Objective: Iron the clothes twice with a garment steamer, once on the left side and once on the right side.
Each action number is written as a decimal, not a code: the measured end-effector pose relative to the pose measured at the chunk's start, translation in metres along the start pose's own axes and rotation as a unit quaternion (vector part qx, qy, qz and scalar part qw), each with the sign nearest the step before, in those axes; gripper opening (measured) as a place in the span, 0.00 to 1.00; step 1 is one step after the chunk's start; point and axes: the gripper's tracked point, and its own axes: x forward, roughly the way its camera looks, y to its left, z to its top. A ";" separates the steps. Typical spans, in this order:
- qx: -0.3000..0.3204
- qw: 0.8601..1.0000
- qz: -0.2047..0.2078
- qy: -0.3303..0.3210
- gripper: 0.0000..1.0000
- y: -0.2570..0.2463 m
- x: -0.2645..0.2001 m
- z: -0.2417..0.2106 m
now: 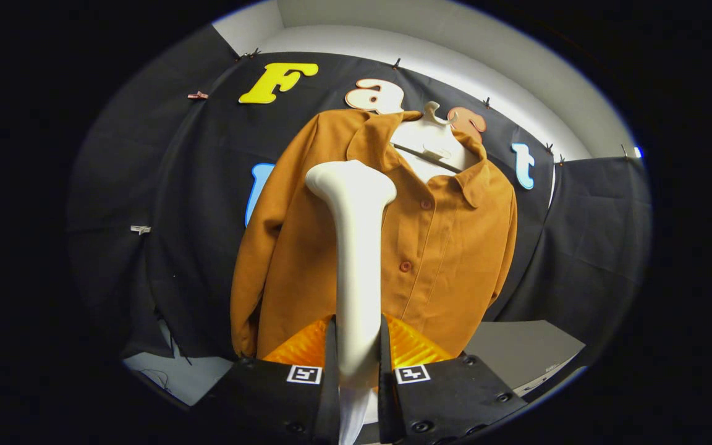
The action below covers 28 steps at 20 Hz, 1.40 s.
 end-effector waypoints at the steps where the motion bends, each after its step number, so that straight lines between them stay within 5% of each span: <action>1: -0.001 1.000 0.001 0.007 0.28 0.001 0.000 -0.006; 18: 0.005 0.986 0.036 0.163 0.28 0.018 -0.010 -0.144; 28: 0.030 0.978 0.065 0.196 0.28 0.010 -0.053 -0.162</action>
